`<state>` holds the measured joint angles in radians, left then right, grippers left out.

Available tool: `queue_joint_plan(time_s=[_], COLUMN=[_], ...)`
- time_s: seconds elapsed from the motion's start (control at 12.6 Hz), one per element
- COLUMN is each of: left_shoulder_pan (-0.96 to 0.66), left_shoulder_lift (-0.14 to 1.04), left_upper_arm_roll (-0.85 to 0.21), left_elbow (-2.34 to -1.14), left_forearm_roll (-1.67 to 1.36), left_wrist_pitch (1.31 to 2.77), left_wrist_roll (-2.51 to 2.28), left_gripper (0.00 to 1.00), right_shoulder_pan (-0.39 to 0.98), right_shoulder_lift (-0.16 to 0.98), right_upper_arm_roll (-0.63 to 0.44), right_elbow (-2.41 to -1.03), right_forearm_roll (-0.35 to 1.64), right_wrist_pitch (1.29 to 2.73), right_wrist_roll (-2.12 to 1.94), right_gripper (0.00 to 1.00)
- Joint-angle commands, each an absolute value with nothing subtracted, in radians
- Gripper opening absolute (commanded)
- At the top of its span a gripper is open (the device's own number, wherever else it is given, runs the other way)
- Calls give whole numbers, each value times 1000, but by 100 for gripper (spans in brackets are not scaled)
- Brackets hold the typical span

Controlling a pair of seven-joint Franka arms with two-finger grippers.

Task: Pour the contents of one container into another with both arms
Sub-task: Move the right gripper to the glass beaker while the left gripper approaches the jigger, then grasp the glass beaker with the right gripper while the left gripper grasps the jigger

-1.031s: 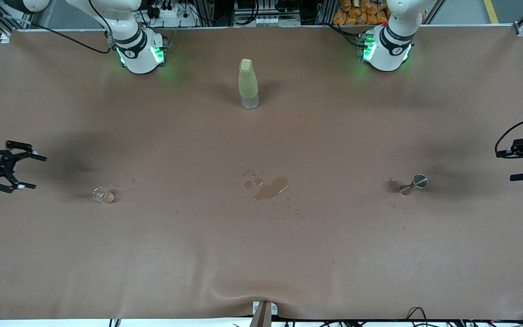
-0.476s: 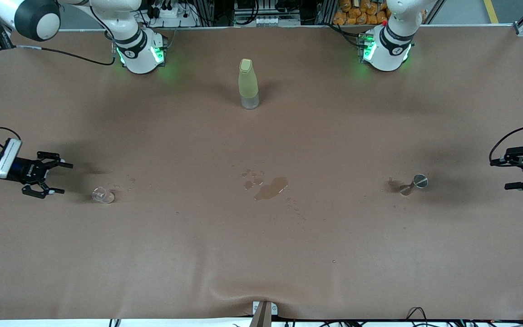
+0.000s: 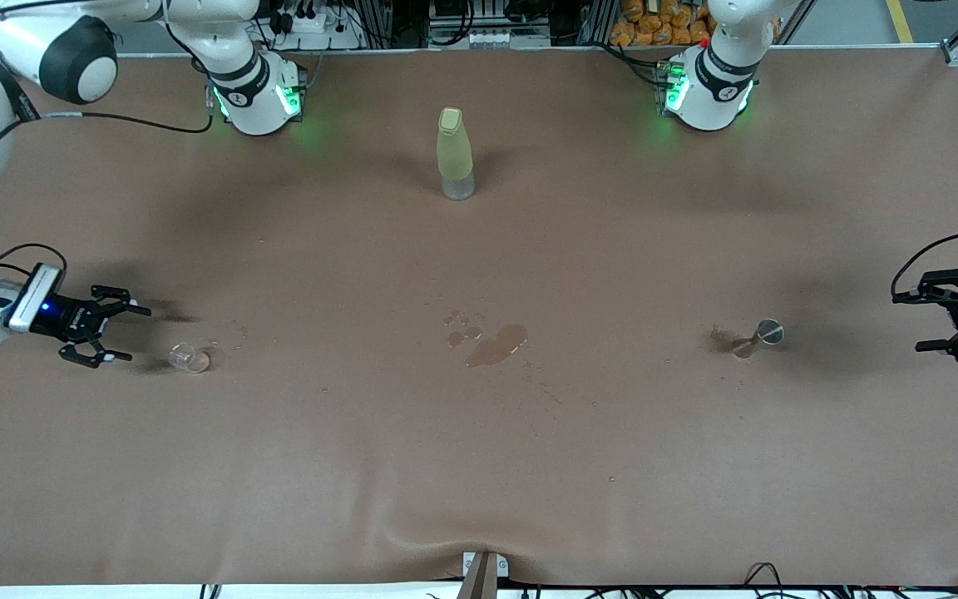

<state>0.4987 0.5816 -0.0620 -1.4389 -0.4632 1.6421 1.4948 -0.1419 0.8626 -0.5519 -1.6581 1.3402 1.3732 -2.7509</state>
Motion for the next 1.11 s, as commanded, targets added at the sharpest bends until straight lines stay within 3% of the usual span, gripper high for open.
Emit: queue_joint_plan(time_s=[0.0, 0.63, 1.03], left_shoulder_pan=[541, 538, 529], left_shoulder_lift=[649, 842, 862], left_upper_arm_roll=[-63, -67, -74], left_elbow=[-1420, -1422, -1433], left_forearm_roll=[-587, -722, -775], left_wrist_pitch=[1635, 1626, 1620], left_wrist_roll=[1648, 1950, 1948], left_gripper=[100, 100, 100], right_shoulder_pan=[-176, -270, -287], right_shoulder_lift=[939, 1022, 1068], right_upper_arm_roll=[-532, -400, -388], right_elbow=[-1631, -1586, -1563], right_forearm_roll=[1411, 1424, 1473], right_wrist_pitch=[1327, 1328, 1330], right_wrist_roll=[-2872, -2928, -2973], right_gripper=[100, 100, 100])
